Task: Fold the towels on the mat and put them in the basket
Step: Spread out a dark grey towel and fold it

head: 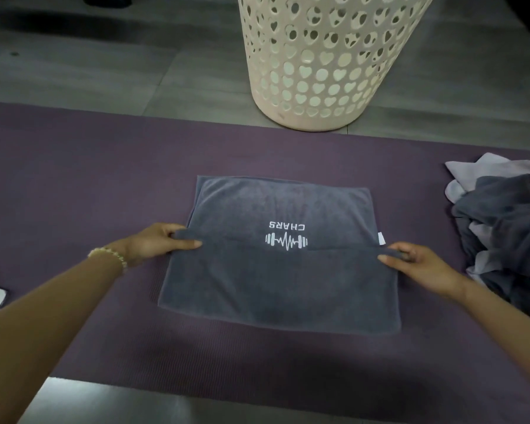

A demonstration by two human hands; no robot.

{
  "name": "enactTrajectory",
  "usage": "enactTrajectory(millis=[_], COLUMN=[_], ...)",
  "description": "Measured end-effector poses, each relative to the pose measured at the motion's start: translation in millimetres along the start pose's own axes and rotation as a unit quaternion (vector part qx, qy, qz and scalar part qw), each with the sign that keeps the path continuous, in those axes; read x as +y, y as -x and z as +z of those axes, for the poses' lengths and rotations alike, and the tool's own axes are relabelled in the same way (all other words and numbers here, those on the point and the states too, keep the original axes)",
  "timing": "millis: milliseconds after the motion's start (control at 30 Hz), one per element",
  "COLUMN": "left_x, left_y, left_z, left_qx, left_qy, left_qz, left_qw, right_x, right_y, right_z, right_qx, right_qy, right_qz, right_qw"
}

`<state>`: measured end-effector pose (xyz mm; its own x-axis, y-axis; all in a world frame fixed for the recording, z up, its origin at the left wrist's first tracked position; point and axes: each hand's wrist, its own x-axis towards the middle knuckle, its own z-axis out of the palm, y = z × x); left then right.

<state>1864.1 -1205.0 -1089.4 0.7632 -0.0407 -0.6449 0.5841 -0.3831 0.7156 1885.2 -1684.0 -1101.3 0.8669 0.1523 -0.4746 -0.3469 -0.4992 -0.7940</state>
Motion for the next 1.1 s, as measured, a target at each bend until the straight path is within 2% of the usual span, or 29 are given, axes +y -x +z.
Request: enactTrajectory(millis=[100, 233, 400, 500, 567, 633, 800, 967, 1100], left_x=[15, 45, 64, 48, 39, 38, 53, 50, 44], left_y=[-2, -32, -84, -99, -103, -106, -116, -126, -114], left_z=[-6, -19, -13, -3, 3, 3, -2, 0, -5], left_qx=[-0.011, 0.065, 0.204, 0.236, 0.253, 0.278, 0.307, 0.314, 0.255], left_qy=[0.148, 0.208, 0.192, 0.095, 0.072, 0.108, 0.152, 0.086, 0.015], left_qz=[0.017, 0.053, 0.053, -0.003, -0.019, 0.003, 0.038, -0.027, -0.044], left_qw=[0.989, 0.975, 0.959, 0.967, 0.964, 0.954, 0.939, 0.945, 0.966], right_x=[-24, -53, -49, -28, -20, -18, -22, -23, -31], right_y=[-8, -47, -112, -128, -130, -131, -145, -152, -127], right_z=[-17, -30, -22, -6, 1, 1, -14, -9, -9], right_qx=[-0.013, 0.019, 0.127, 0.180, 0.230, 0.252, 0.269, 0.239, 0.168], right_qy=[-0.123, -0.145, -0.192, -0.171, -0.130, -0.108, -0.146, -0.148, -0.159], right_qz=[-0.001, -0.021, 0.038, 0.099, 0.096, 0.070, 0.061, 0.112, 0.140], right_qw=[0.992, 0.989, 0.972, 0.964, 0.960, 0.959, 0.950, 0.953, 0.963])
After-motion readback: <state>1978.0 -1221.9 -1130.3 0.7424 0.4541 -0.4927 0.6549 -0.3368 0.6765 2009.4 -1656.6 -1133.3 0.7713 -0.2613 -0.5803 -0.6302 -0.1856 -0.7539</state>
